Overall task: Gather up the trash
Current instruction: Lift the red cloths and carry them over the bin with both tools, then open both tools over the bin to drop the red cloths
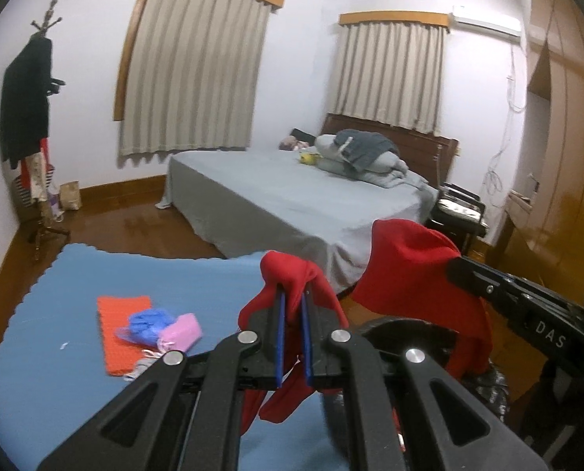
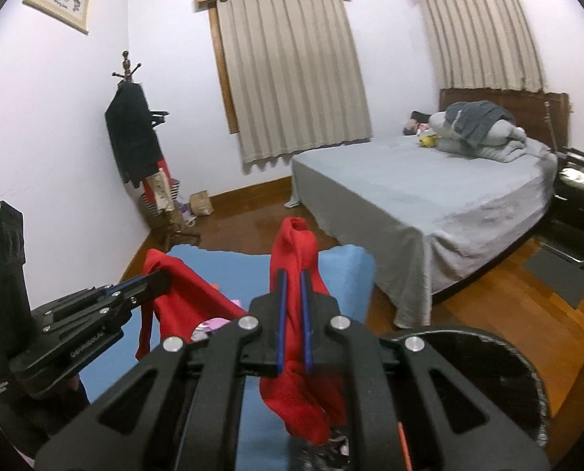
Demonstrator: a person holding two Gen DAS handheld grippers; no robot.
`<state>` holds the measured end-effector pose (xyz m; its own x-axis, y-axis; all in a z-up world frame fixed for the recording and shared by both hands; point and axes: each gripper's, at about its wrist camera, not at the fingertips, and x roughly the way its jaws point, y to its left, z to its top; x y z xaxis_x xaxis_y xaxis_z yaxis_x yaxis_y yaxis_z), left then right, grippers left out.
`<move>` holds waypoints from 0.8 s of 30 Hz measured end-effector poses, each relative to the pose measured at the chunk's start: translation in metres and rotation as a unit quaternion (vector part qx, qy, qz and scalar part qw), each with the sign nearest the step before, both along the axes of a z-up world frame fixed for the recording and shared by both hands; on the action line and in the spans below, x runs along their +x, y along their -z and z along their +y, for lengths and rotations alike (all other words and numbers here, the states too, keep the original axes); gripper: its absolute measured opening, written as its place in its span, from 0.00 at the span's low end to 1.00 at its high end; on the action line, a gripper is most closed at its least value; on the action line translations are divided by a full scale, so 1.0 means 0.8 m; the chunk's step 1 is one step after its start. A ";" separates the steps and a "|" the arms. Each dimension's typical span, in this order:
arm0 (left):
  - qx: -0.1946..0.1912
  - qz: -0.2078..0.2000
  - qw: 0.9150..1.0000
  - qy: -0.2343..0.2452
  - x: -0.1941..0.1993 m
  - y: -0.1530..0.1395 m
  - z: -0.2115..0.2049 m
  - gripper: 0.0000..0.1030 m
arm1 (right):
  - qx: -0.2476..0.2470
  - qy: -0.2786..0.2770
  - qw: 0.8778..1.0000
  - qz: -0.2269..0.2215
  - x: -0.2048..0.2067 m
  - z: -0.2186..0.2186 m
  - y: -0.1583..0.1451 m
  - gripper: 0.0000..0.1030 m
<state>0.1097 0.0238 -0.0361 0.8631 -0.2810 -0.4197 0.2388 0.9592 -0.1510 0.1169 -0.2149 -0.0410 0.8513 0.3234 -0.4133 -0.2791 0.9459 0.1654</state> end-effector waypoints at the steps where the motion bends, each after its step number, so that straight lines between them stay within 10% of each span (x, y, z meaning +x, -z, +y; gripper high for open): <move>1: 0.000 0.001 1.000 0.006 -0.001 0.000 -0.007 0.07 | -0.001 0.005 1.000 -0.001 -0.003 -0.005 0.000 0.06; 24: 0.017 -0.002 0.992 0.124 -0.018 0.003 -0.137 0.07 | -0.012 0.119 0.993 0.023 -0.052 -0.135 0.037 0.06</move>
<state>0.0953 -0.0858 -0.0381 0.7708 -0.4705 -0.4295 0.4682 0.8756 -0.1189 0.0753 -0.3226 -0.0709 0.8822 0.1056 -0.4589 -0.0408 0.9880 0.1489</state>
